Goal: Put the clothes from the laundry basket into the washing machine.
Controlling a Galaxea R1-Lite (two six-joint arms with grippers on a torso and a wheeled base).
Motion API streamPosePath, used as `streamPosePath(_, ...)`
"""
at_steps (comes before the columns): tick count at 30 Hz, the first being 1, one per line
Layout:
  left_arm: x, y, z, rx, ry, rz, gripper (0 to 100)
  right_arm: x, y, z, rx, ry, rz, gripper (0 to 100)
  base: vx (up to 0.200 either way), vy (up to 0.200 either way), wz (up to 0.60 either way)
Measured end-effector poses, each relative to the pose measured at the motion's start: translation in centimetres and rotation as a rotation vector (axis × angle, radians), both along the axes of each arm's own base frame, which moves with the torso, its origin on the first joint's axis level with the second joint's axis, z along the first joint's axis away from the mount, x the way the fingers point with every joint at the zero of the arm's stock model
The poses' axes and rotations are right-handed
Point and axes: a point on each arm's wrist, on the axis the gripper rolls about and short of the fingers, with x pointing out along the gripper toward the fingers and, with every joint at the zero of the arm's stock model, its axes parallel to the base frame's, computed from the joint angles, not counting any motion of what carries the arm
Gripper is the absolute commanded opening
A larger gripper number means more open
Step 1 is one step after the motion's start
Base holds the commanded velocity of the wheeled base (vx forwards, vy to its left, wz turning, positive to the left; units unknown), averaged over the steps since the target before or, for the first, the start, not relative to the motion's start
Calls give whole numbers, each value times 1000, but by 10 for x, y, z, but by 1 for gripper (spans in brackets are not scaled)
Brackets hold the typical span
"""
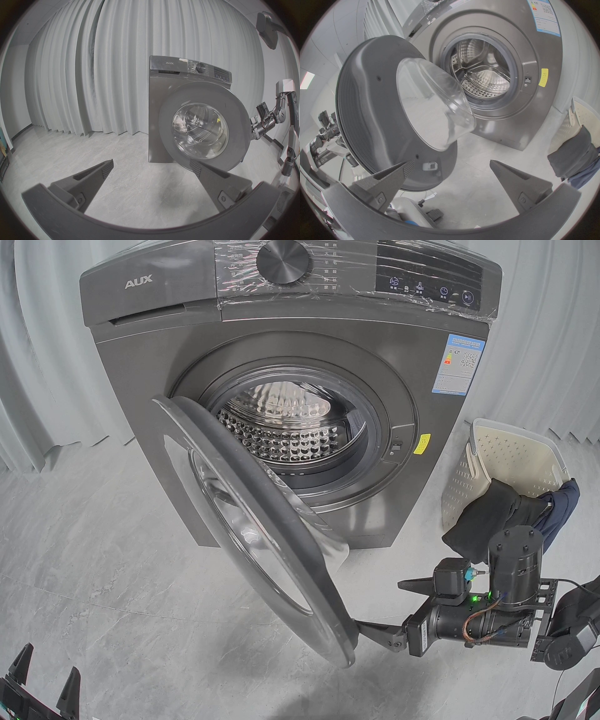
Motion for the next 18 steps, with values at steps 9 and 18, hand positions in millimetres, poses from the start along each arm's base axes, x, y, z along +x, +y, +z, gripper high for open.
streamPosePath(9, 0, 0, 0, 1, 0, 0, 100, 28, -6, 7, 24, -45, -154, 100, 0, 0, 0)
streamPosePath(18, 0, 0, 0, 1, 0, 0, 100, 81, -7, 0, 48, -92, -278, 100, 0, 0, 0)
